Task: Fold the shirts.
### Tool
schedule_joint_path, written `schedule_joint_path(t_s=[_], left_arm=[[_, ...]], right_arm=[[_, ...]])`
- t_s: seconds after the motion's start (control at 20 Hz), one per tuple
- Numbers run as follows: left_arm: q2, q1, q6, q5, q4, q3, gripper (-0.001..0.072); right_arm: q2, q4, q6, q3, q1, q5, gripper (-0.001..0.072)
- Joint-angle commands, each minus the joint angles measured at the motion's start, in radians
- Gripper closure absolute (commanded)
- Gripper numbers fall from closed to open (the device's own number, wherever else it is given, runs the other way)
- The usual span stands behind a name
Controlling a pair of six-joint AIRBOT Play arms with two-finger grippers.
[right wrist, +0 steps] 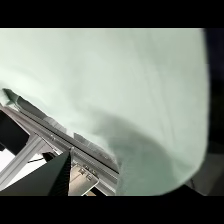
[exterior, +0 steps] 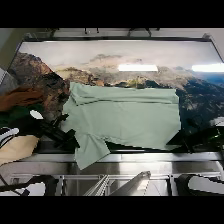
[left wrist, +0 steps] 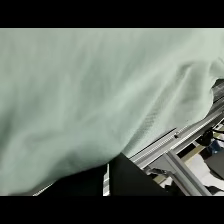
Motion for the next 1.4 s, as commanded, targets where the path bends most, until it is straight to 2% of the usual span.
schedule_joint_path(t_s=[0.0, 0.15, 0.3, 0.4, 0.5, 0.7, 0.8, 0.9, 1.15, 1.25, 1.35], left_arm=[[-0.075, -0.064, 0.019, 0.045, -0.026, 0.045, 0.0684], [-0.047, -0.053, 0.032, 0.033, -0.024, 0.051, 0.0683], [0.006, 0.0, 0.032, 0.013, -0.018, 0.051, 0.0683], [0.039, 0.046, 0.042, -0.016, -0.022, 0.051, 0.0683], [0.072, 0.086, 0.101, -0.082, -0.085, 0.051, 0.0683], [0.174, 0.208, 0.312, -0.283, -0.432, 0.064, 0.0683], [0.199, 0.24, 0.327, -0.315, -0.502, 0.121, 0.0683], [0.193, 0.243, 0.326, -0.339, -0.498, 0.22, 0.0683], [0.018, 0.227, 0.28, -0.229, -0.498, 0.546, 0.0683], [-0.09, 0.19, 0.28, -0.218, -0.497, 0.656, 0.0683], [-0.229, 0.147, 0.28, -0.218, -0.494, 0.777, 0.0684]], right_arm=[[0.001, 0.007, -0.002, 0.001, -0.008, -0.125, 0.0276], [0.005, 0.007, -0.002, 0.013, -0.056, -0.079, 0.0281], [0.008, 0.008, -0.004, 0.017, -0.129, -0.077, 0.0493], [0.008, 0.018, -0.007, 0.016, -0.146, -0.08, 0.0693], [0.008, 0.043, -0.009, 0.021, -0.145, -0.04, 0.0694], [0.008, 0.172, -0.005, 0.163, -0.146, 0.149, 0.0695], [0.008, 0.309, 0.001, 0.253, -0.143, 0.198, 0.0694], [0.007, 0.422, 0.0, 0.327, -0.133, 0.196, 0.0694], [-0.051, 0.552, -0.019, 0.43, -0.072, 0.012, 0.0693], [-0.093, 0.644, -0.098, 0.433, -0.022, -0.103, 0.0693], [-0.142, 0.759, -0.228, 0.434, 0.036, -0.224, 0.0693]])
